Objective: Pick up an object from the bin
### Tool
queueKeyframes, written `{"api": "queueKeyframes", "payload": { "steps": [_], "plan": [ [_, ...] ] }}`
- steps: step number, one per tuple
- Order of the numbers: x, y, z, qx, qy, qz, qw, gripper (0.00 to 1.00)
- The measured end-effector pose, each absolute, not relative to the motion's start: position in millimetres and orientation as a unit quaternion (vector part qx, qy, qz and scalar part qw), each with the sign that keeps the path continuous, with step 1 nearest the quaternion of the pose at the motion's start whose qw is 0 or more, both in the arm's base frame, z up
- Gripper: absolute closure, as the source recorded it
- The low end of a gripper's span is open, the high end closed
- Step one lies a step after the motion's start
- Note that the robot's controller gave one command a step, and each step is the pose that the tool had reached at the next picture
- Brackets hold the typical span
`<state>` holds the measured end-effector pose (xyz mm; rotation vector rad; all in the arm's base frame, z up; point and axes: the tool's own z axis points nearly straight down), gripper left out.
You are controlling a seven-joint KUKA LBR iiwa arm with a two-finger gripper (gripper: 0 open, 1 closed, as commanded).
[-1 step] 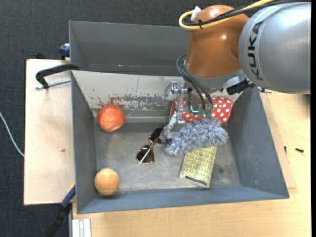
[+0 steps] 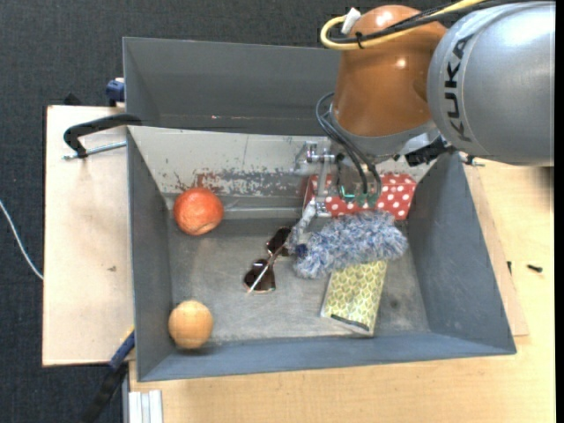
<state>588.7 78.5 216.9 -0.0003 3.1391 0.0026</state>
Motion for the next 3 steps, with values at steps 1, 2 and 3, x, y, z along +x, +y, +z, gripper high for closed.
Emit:
{"api": "queueKeyframes", "payload": {
  "steps": [1, 2, 3],
  "plan": [
    [586.3, 76.8, 171.0, -0.022, 1.000, 0.001, 0.005, 0.00],
    [581.5, 65.2, 75.3, 0.037, 0.999, 0.002, 0.002, 1.00],
    [581.6, 65.2, 75.3, 0.037, 0.999, 0.002, 0.002, 1.00]
  ]
}}
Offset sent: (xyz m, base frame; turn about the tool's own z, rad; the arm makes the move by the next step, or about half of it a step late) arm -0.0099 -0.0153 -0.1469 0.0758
